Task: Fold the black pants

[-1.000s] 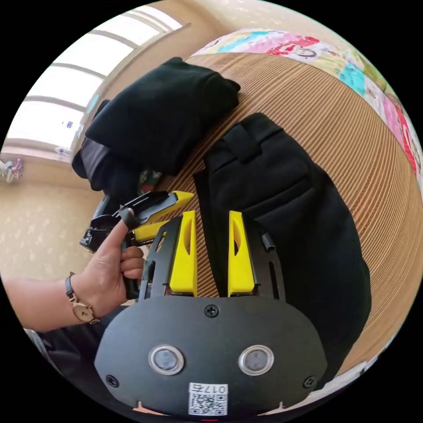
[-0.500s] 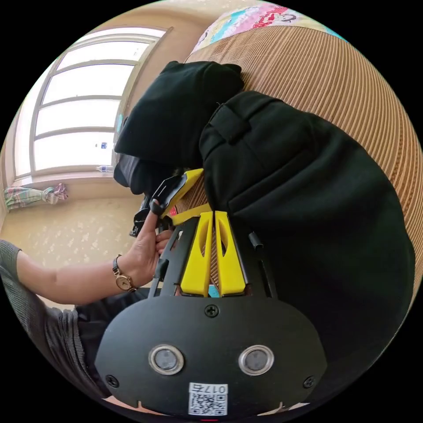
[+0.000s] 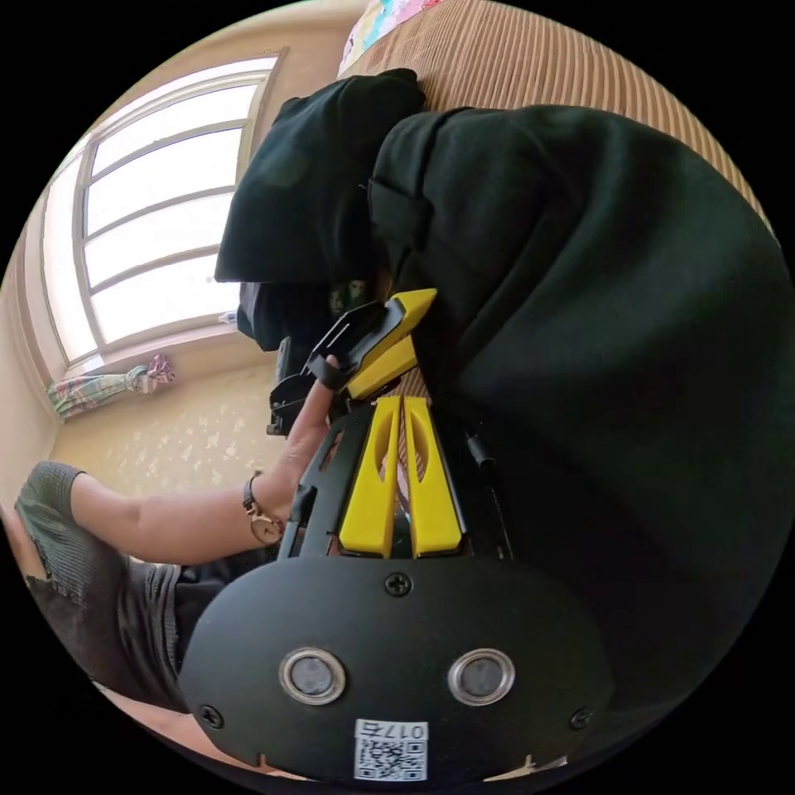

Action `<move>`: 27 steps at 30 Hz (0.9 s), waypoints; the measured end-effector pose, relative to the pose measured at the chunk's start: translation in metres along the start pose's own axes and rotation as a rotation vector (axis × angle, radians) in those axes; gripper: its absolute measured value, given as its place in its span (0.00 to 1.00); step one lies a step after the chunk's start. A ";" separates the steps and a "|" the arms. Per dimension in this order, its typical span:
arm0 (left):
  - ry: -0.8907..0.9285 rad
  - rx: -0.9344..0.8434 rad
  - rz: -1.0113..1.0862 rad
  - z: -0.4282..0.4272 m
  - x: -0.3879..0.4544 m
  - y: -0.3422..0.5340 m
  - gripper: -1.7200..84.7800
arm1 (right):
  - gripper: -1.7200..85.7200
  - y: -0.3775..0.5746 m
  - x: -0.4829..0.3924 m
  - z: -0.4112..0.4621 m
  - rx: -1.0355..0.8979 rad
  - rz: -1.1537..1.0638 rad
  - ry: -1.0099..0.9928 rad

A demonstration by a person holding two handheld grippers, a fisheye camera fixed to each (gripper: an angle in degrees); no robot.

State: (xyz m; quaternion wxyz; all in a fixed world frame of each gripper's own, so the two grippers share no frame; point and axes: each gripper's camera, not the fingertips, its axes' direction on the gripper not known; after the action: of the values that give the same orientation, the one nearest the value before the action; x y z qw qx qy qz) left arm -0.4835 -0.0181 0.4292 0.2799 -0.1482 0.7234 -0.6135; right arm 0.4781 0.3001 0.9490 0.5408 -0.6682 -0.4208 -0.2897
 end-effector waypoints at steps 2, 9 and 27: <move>0.014 -0.022 0.011 0.010 -0.010 -0.004 0.14 | 0.03 0.020 0.002 -0.015 0.051 0.033 -0.020; 0.373 -0.325 0.050 0.040 -0.036 -0.023 0.09 | 0.02 0.140 0.024 -0.105 0.513 0.432 0.251; -0.007 -0.789 1.284 0.075 0.182 0.107 0.08 | 0.02 0.051 -0.037 -0.137 0.430 0.069 -0.486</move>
State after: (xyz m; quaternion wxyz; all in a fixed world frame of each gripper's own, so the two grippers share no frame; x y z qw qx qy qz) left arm -0.5716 -0.1579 0.2775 0.5112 0.2113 0.8327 -0.0249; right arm 0.5146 0.1554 0.9274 0.5628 -0.6022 -0.5661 -0.0076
